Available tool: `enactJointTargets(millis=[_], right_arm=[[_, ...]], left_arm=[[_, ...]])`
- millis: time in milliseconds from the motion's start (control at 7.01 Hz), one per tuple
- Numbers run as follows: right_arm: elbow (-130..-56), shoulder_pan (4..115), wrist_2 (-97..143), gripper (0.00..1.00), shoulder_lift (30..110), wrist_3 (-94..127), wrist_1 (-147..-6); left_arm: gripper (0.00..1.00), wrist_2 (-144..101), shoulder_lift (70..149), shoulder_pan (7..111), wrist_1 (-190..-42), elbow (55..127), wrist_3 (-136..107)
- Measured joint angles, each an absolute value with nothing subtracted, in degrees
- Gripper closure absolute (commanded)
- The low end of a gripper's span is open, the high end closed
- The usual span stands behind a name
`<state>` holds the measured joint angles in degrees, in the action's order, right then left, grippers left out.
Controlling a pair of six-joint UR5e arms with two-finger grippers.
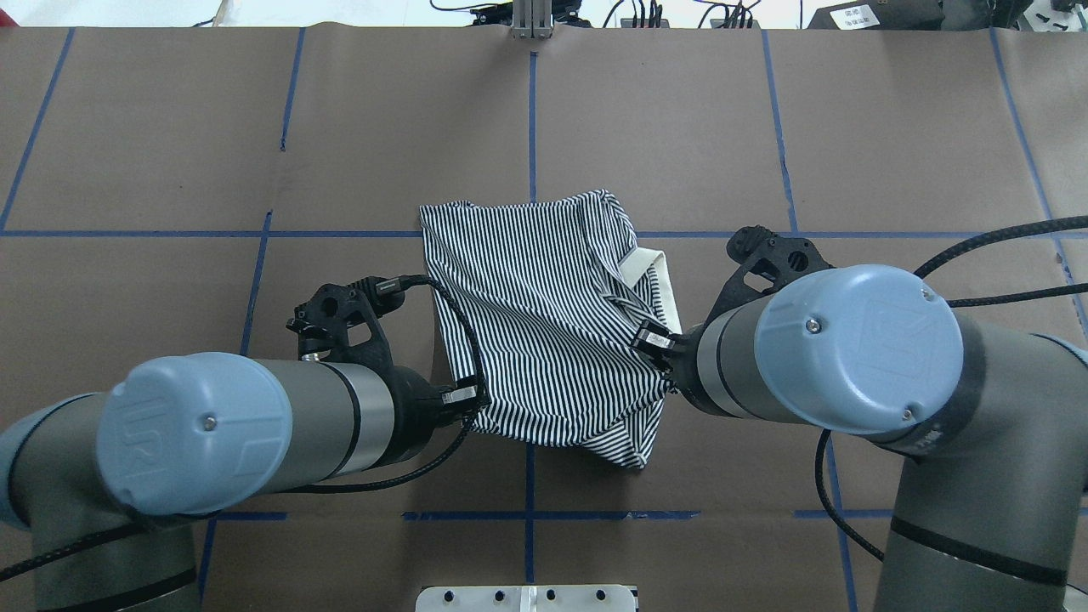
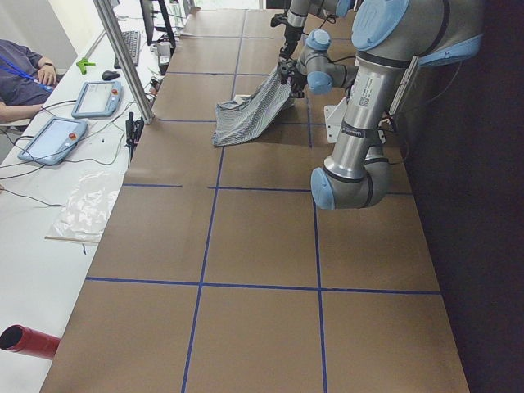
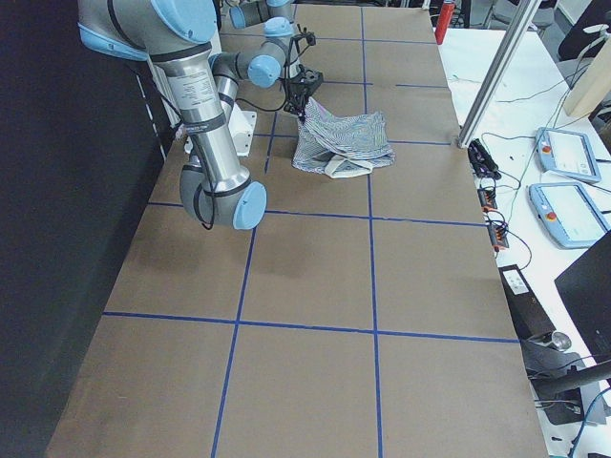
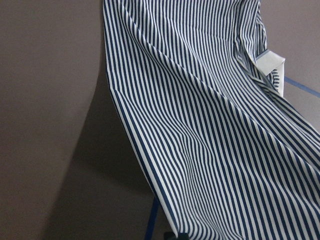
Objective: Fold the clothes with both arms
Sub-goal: 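Grasp the shirt's side edges with both grippers and lift them, then fold the shirt's near half over toward the collar with both grippers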
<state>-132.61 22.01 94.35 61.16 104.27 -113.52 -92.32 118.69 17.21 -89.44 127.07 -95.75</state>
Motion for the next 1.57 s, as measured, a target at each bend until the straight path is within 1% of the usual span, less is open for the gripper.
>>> enactJointTargets(millis=[285, 570, 713, 856, 1141, 1569], right_arm=[[-132.0, 21.1, 93.8, 1.00, 61.0, 104.4, -114.4], [-128.4, 21.2, 93.1, 1.00, 60.0, 103.9, -113.8], [-125.7, 21.9, 92.3, 1.00, 59.5, 103.5, -112.1], [-121.5, 23.4, 91.9, 1.00, 58.7, 103.3, -109.0], [-111.1, 27.3, 91.8, 1.00, 54.7, 102.6, -103.1], [-93.5, 31.9, 91.8, 1.00, 48.8, 101.0, -92.3]], left_arm=[[1.00, -92.6, 118.7, 17.3, -87.7, 127.2, -95.0], [1.00, -92.9, 120.6, 20.9, -87.5, 124.3, -90.2], [1.00, -93.1, 123.3, 24.2, -87.7, 120.1, -87.8], [1.00, -93.2, 126.3, 27.4, -87.9, 115.2, -85.3], [1.00, -94.5, 131.1, 33.0, -91.2, 104.3, -80.3], [1.00, -94.8, 134.3, 35.9, -102.7, 88.0, -76.8]])
